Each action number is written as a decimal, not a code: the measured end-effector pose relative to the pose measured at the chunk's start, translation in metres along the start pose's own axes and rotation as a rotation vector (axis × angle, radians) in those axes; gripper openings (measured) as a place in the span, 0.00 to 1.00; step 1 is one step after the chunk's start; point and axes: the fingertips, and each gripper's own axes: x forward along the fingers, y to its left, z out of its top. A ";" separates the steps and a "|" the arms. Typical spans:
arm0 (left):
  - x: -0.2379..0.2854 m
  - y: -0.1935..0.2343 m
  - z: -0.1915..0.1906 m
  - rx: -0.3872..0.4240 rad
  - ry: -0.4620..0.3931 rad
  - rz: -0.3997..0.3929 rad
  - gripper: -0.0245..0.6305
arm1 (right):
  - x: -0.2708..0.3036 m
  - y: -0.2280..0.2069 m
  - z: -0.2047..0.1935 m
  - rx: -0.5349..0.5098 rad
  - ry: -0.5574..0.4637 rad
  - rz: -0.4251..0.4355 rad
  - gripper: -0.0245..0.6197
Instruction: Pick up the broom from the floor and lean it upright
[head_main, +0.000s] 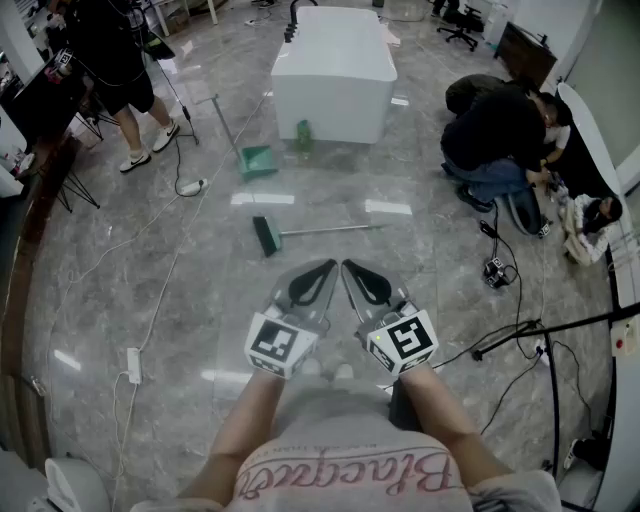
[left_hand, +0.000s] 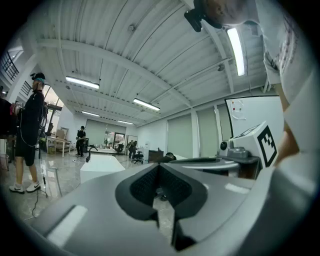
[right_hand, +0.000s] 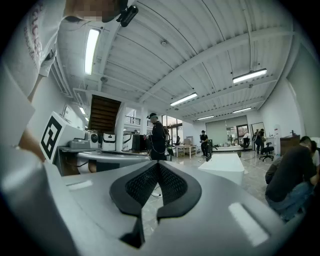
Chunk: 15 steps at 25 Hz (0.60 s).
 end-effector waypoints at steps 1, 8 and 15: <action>0.000 -0.002 -0.001 -0.002 0.000 0.000 0.04 | -0.002 0.000 -0.001 0.001 0.003 -0.002 0.04; -0.004 -0.008 -0.003 -0.002 -0.005 0.004 0.04 | -0.011 0.001 -0.006 0.011 0.007 -0.008 0.04; -0.004 -0.006 -0.009 -0.012 0.014 0.023 0.04 | -0.017 0.001 -0.007 0.017 0.003 -0.005 0.04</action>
